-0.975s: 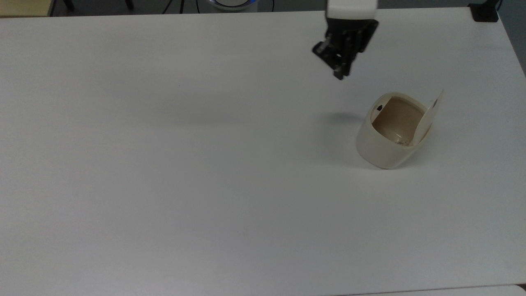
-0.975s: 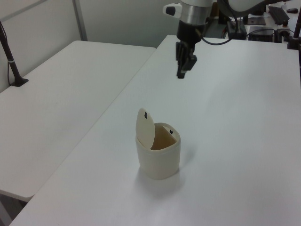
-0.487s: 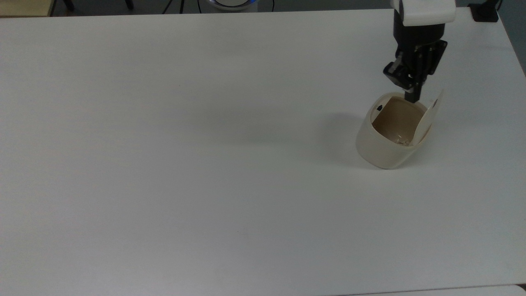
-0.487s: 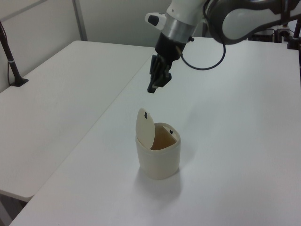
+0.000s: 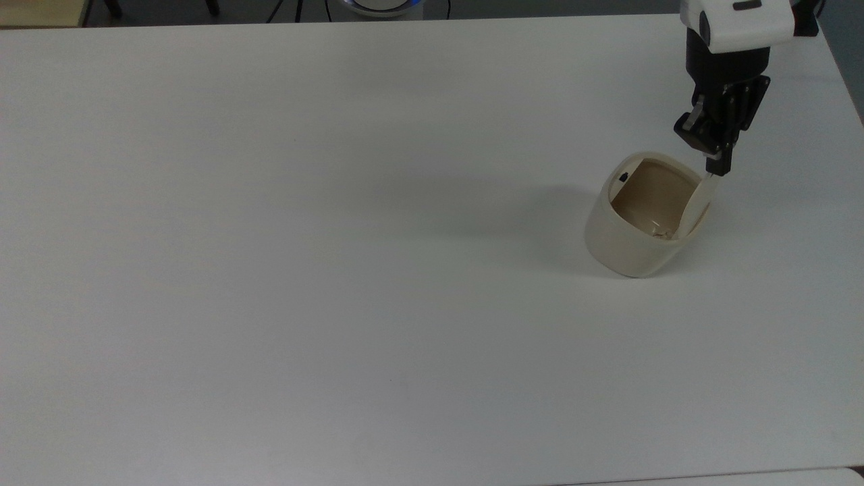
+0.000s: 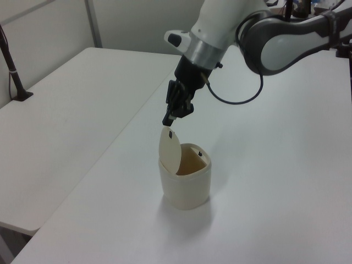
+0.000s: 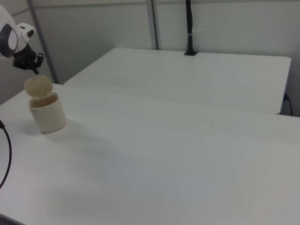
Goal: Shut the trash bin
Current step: 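Lower the gripper beside the raised lid's outer face, then push the lid over and down onto the bin's rim with the gripper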
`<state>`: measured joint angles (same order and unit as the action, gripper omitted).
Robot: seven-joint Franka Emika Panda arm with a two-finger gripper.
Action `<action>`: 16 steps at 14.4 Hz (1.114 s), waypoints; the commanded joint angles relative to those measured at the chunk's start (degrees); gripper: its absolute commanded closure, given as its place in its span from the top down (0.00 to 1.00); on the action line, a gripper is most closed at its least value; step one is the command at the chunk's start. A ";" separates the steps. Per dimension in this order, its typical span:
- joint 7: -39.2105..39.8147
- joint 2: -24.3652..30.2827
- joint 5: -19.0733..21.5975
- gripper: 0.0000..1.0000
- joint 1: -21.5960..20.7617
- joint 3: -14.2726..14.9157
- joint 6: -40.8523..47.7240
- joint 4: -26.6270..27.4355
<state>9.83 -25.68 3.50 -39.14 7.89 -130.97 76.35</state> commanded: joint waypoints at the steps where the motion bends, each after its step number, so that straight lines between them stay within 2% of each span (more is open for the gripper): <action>1: -0.51 -1.39 0.46 0.00 -0.67 0.90 -0.86 -0.68; 7: -0.16 -0.69 0.63 0.00 -0.58 0.90 0.54 -0.59; 13: 7.30 0.98 1.51 0.00 0.12 0.81 15.90 -0.59; 16: 7.66 0.37 2.21 0.00 0.73 0.81 16.28 0.98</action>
<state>15.12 -25.72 4.01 -38.56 8.07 -116.09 75.35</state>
